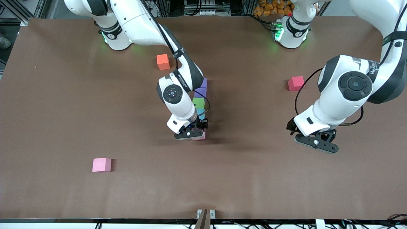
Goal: Arrange blocks into number 1
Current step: 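Set the pink cube below the cyan cube with the right gripper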
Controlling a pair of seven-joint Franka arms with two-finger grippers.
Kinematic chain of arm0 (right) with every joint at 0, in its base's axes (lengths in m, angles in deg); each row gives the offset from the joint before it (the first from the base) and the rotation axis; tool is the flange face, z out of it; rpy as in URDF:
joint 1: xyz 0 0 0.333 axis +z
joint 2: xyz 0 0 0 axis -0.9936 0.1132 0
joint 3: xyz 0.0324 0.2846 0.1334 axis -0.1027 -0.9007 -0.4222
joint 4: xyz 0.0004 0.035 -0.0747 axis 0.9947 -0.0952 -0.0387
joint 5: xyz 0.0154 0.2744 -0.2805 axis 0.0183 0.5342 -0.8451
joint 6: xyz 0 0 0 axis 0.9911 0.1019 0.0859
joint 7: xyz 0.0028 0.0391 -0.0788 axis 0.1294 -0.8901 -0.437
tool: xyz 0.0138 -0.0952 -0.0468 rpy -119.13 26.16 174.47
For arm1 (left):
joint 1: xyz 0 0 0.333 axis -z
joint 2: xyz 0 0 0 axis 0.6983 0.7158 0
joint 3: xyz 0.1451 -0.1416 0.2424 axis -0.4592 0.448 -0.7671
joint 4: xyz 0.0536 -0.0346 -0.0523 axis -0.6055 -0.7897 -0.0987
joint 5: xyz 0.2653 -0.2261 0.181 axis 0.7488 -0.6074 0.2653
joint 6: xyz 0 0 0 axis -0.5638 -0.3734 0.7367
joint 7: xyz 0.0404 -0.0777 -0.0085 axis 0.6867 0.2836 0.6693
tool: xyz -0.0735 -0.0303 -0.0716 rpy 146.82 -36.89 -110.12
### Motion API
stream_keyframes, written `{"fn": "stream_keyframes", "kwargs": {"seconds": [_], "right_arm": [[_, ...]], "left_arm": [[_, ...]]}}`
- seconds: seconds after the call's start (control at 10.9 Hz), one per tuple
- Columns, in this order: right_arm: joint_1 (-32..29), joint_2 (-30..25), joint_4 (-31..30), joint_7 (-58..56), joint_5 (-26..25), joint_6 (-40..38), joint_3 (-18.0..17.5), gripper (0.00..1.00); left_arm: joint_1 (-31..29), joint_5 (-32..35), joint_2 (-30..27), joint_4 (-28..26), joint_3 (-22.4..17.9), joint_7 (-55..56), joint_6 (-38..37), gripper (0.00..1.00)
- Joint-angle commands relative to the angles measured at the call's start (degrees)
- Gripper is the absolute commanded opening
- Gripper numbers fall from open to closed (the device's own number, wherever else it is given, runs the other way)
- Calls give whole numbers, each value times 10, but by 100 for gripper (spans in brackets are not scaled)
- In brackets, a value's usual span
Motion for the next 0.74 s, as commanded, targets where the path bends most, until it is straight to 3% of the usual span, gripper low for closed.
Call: {"fn": "stream_keyframes", "kwargs": {"seconds": [0.0,0.09,0.28,0.55,0.64], "right_arm": [[11,0,-7,6,13,3,3,56],[13,1,-12,7,13,3,3,56],[18,1,-21,7,13,3,3,56],[22,-4,-36,7,13,2,1,56],[22,-4,-37,7,13,2,1,61]], "left_arm": [[13,68,-17,4,9,-22,-42,100],[12,71,-23,3,15,-23,-63,100],[-44,-95,-38,-17,16,15,-119,100],[-78,-111,-92,-103,19,18,-96,100],[-77,-113,-107,-126,21,20,-80,100]]}}
